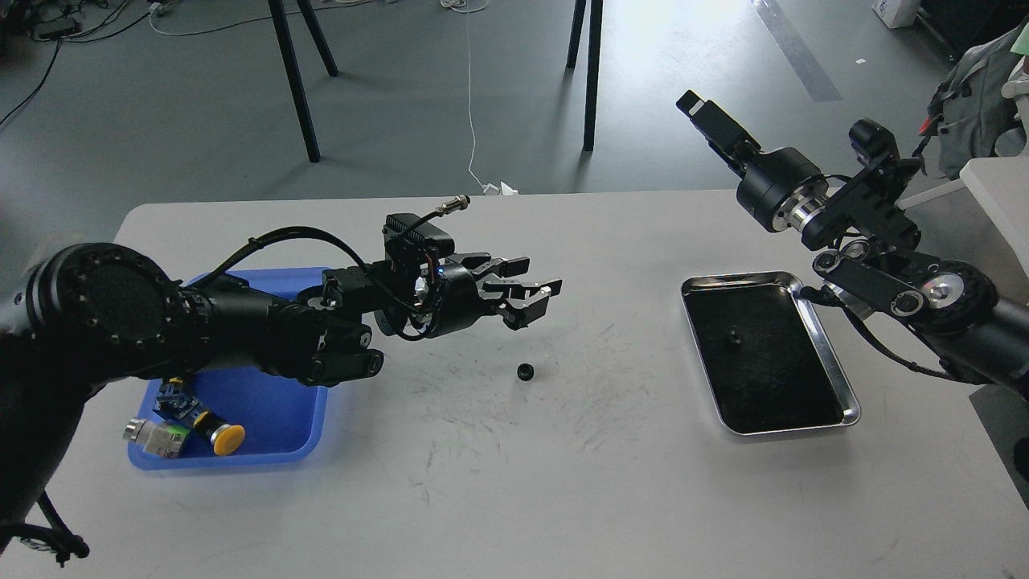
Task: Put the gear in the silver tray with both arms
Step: 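Open the left gripper to drop the gear and retract the arm, then move the right gripper down toward the black gear on the table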
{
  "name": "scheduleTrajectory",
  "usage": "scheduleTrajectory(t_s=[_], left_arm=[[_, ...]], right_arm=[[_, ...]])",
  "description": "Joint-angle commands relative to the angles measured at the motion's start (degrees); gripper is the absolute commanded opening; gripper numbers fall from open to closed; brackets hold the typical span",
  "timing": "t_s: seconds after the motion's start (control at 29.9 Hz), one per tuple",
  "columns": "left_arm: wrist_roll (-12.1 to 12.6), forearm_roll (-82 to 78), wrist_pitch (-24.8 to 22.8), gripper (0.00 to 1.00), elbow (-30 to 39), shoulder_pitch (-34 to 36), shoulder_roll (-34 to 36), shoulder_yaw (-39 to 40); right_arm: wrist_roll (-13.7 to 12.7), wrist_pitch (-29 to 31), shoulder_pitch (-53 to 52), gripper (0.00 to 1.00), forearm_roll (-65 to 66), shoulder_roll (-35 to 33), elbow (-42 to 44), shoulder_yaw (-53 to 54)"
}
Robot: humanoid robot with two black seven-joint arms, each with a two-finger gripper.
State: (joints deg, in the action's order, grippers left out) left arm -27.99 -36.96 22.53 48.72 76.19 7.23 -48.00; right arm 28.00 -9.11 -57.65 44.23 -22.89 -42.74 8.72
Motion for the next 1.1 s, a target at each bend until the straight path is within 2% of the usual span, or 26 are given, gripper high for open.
scheduleTrajectory(t_s=[0.0,0.17,0.3,0.4,0.53,0.6,0.74,0.9,1.07], left_arm=[[-0.01,0.49,-4.59,0.75,2.69,2.29,8.13,6.32],[-0.01,4.0,-9.78,0.78,3.48,2.38,18.24,12.57],[-0.01,9.0,-12.6,0.82,4.1,2.21,25.1,14.94],[-0.01,13.83,-15.58,0.91,4.1,1.86,29.14,17.23],[-0.01,16.3,-20.68,0.98,4.8,1.33,34.06,19.16],[-0.01,16.92,-22.18,0.98,4.8,0.89,35.48,19.78],[-0.01,19.55,-24.02,0.98,4.81,-1.22,37.5,20.14],[-0.01,24.02,-29.91,0.98,4.72,-2.01,39.7,20.22],[-0.01,28.96,-35.62,0.98,3.92,-3.59,40.14,20.92]], right_arm=[[0.0,2.08,0.08,0.95,-0.2,0.04,-0.5,-0.11],[0.0,4.97,-0.88,0.95,-0.2,-0.14,-0.94,-1.68],[0.0,7.79,-4.39,0.95,-0.28,-0.14,-1.12,-8.09],[0.0,9.98,-8.08,0.95,-1.07,-0.4,-3.3,-13.1],[0.0,11.13,-13.44,0.95,-1.43,-0.06,-5.16,-19.16],[0.0,11.31,-15.72,0.95,-0.99,0.3,-5.42,-22.33],[0.0,11.4,-20.47,0.95,-0.28,5.12,-5.69,-30.58],[0.0,11.31,-25.75,0.95,3.13,11.18,-6.57,-39.82],[0.0,11.31,-29.18,0.95,11.48,16.2,-6.74,-43.52]])
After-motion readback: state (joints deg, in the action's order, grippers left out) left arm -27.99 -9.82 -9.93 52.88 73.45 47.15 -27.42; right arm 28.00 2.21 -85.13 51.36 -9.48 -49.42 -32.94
